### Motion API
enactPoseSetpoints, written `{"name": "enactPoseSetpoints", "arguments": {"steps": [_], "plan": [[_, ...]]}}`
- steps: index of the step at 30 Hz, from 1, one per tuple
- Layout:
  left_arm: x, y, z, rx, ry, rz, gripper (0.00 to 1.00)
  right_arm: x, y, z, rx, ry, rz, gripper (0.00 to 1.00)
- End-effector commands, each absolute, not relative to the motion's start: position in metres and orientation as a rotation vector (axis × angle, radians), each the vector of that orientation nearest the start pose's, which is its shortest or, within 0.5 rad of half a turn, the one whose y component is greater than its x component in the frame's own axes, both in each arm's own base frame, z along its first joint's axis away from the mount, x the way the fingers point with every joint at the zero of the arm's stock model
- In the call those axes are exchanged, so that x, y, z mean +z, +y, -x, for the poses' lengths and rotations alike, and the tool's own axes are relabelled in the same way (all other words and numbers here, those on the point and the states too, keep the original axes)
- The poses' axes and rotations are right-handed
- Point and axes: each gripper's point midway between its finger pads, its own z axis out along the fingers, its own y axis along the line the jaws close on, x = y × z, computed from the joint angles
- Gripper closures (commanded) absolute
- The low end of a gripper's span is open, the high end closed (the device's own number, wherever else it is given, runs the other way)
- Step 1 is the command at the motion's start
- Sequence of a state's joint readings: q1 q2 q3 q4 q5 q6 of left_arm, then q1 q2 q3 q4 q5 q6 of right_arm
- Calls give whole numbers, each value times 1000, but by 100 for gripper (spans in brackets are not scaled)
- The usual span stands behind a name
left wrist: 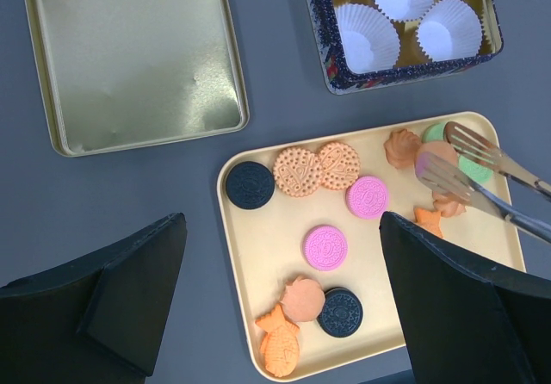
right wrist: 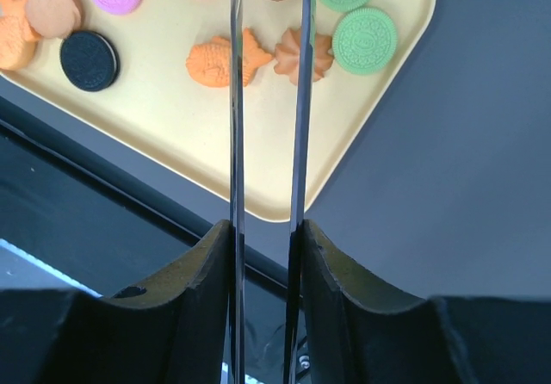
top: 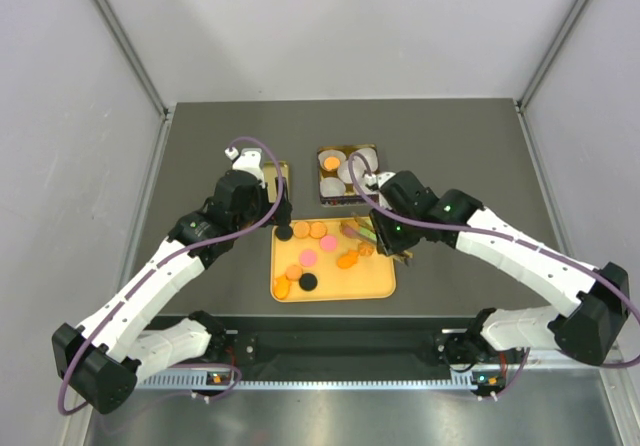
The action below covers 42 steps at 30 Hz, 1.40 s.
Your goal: Pack the cookies
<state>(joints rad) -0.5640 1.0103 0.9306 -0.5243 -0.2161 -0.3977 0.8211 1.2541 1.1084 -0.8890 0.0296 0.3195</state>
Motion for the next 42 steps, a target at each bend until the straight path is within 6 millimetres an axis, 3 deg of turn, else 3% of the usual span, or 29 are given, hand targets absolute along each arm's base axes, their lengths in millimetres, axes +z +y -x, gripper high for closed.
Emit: {"name": "enactPoseSetpoints", "arguments": {"steps": [1, 5, 11, 15, 19, 26, 30, 35, 42], "plan": [[220, -150, -280, -355, 2117, -40, 1, 192, 217, -199, 424, 2463, 628, 68], [219, -150, -280, -355, 2117, -40, 1, 205, 216, -208, 432, 2440, 609, 68], [219, -151, -280, -365, 2120, -37, 1, 233, 223, -238, 435, 2373, 563, 68], [219, -152, -280, -367, 2118, -39, 1, 242, 233, -272, 419, 2331, 512, 68], [219, -151, -281, -358, 2120, -42, 1, 246, 230, -315, 393, 2294, 406, 68], [218, -149, -281, -350, 2120, -41, 1, 225, 236, -357, 402, 2321, 352, 68], [218, -150, -280, -355, 2121, -39, 1, 217, 219, -377, 350, 2333, 281, 68], [217, -151, -280, -362, 2124, -40, 1, 203, 206, -388, 328, 2358, 232, 68], [215, -151, -279, -362, 2130, -40, 1, 188, 204, -395, 340, 2385, 210, 68]]}}
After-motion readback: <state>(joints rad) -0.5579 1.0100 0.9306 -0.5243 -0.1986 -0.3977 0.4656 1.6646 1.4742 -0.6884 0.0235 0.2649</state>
